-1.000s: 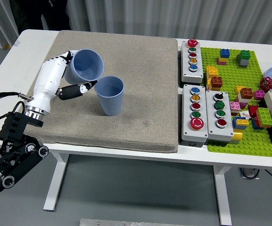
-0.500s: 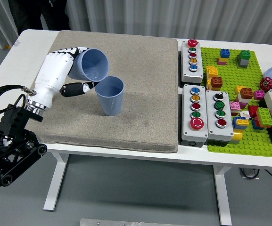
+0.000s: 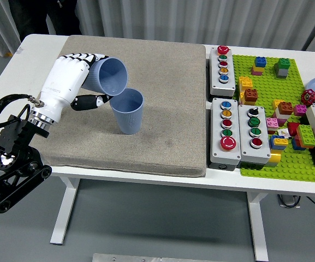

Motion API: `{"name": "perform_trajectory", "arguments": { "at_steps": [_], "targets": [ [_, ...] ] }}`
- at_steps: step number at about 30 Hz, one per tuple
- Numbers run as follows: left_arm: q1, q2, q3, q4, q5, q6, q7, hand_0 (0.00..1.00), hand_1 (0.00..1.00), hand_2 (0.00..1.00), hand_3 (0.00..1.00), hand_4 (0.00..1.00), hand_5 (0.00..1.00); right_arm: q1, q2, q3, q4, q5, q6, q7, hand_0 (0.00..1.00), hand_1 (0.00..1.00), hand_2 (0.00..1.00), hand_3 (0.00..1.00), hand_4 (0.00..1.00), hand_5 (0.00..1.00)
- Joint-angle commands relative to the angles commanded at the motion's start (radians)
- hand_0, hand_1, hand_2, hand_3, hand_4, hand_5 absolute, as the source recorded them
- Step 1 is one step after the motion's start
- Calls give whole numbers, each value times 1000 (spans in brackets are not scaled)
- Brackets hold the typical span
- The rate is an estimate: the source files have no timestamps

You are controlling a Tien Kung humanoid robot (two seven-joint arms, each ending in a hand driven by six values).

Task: Pick cup pour cup place

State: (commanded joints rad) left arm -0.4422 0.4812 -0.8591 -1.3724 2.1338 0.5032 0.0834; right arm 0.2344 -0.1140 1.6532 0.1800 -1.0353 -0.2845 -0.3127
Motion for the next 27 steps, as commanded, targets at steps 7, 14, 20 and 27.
{"name": "perform_trajectory", "arguments": {
  "at_steps": [7, 14, 20, 27],
  "targets": [
    [-29, 33, 41, -9, 27, -4, 20, 550, 556, 657, 572, 715, 195, -3, 0, -3, 0, 3, 0, 0, 701, 628, 559, 562, 2, 15],
    [-52, 57, 71, -18, 61, -10, 38, 550, 554, 654, 572, 718, 200, -4, -1, -3, 0, 3, 0, 1, 701, 628, 560, 562, 2, 14],
    [-74, 65, 85, -11, 78, -6, 54, 549, 555, 655, 572, 720, 203, 0, -2, -3, 0, 4, 0, 2, 701, 628, 560, 562, 2, 12],
    [-93, 70, 104, -6, 115, 8, 91, 549, 553, 653, 569, 718, 204, 4, -3, -6, 0, 11, -2, 3, 701, 628, 559, 562, 2, 11]
  ]
}}
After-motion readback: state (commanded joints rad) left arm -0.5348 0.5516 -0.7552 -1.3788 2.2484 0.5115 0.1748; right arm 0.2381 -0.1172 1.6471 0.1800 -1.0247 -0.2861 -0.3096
